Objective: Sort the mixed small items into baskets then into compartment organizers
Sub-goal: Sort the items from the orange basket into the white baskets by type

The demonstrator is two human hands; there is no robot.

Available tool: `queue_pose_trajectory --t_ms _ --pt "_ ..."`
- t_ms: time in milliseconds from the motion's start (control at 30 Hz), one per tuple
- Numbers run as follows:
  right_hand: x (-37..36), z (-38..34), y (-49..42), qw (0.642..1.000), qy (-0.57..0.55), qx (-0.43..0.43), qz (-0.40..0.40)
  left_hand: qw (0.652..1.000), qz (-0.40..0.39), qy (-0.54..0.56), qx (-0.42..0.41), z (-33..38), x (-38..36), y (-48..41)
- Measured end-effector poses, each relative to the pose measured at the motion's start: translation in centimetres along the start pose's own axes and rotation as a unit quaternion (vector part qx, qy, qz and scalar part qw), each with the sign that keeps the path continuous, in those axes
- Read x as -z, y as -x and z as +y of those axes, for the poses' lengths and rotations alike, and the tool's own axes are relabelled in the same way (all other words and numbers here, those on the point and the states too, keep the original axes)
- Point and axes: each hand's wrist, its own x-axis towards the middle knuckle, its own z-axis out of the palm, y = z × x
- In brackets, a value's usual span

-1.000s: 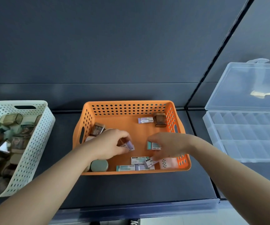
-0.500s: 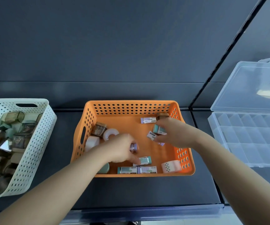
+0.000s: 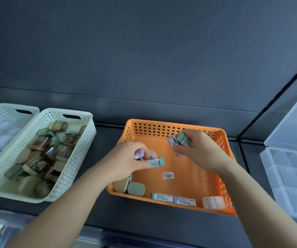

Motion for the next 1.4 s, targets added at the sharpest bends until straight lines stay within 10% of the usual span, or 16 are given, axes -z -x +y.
queue_pose_trajectory --t_ms 300,733,1000,1400 --pt "-9.7 -14.0 -4.5 0.992 -0.059 0.107 0.010 0.943 0.304 0.103 0.089 -10.9 10.5 9.4" --pt "-33.5 -37.4 -7.7 0.982 -0.085 0.157 -0.062 0.899 0.404 0.108 0.132 -35.6 27.5 25.8" --pt "-40.5 -43.3 -12.6 0.992 -0.050 0.109 -0.026 0.921 0.345 0.070 0.164 -45.1 33.3 24.8" --pt "-44.2 -44.6 -21.8 0.995 0.012 0.087 -0.045 0.982 0.059 -0.032 0.177 -52.7 35.2 14.7"
